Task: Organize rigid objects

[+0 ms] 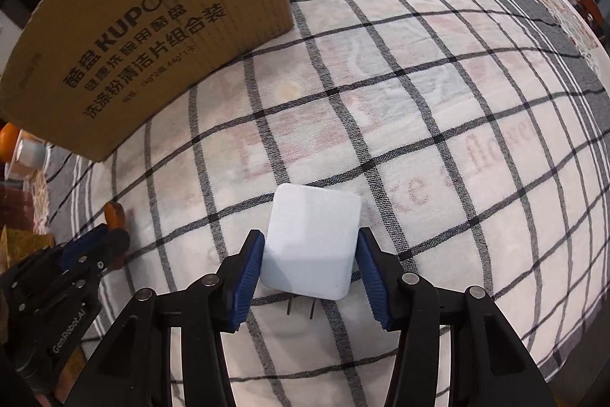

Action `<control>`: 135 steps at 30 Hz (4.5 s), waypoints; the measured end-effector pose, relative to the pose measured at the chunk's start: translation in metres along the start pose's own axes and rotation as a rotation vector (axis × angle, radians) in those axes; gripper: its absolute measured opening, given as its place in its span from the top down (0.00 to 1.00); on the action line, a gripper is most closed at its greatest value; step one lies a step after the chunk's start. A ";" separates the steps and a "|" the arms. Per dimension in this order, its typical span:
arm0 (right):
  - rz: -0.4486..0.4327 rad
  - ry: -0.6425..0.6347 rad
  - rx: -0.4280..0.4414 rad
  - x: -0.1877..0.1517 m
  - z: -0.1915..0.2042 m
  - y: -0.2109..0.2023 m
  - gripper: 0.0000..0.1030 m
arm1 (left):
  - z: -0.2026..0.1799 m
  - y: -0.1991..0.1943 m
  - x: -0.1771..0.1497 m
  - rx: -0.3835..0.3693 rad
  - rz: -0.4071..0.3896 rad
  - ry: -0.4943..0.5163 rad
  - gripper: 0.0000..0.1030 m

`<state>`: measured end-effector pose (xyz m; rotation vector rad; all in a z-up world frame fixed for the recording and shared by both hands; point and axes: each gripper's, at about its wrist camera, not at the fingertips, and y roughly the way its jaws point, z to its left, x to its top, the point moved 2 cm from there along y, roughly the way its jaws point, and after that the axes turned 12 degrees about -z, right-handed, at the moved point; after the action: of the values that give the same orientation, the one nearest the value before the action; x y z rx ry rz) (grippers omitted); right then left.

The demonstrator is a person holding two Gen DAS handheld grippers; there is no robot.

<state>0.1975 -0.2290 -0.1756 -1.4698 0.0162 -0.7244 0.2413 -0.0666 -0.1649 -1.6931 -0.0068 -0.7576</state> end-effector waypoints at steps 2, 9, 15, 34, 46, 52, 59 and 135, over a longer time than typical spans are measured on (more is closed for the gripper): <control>-0.008 -0.016 0.010 -0.002 0.001 -0.006 0.53 | 0.000 -0.003 -0.001 -0.007 -0.012 -0.019 0.80; -0.045 -0.050 0.061 -0.005 -0.004 -0.021 0.54 | -0.001 -0.018 -0.002 -0.013 -0.041 -0.073 0.80; -0.067 -0.067 0.110 0.004 -0.005 -0.041 0.54 | -0.012 -0.024 -0.001 -0.016 -0.067 -0.118 0.80; -0.158 -0.078 0.237 0.045 0.000 -0.068 0.54 | -0.021 -0.072 0.025 -0.002 -0.193 -0.158 0.80; -0.258 -0.093 0.303 0.075 0.016 -0.106 0.54 | -0.018 -0.114 0.056 0.001 -0.294 -0.152 0.80; -0.300 -0.115 0.334 0.092 0.028 -0.121 0.54 | -0.011 -0.130 0.073 0.013 -0.334 -0.150 0.80; -0.344 -0.134 0.365 0.112 0.041 -0.134 0.54 | -0.006 -0.145 0.092 0.014 -0.383 -0.147 0.80; -0.491 -0.286 0.232 0.118 0.047 -0.189 0.34 | -0.001 -0.201 0.068 0.243 -0.567 -0.197 0.41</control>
<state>0.2299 -0.2276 0.0495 -1.3500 -0.6468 -0.8675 0.2145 -0.0375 0.0432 -1.5334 -0.7139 -0.9550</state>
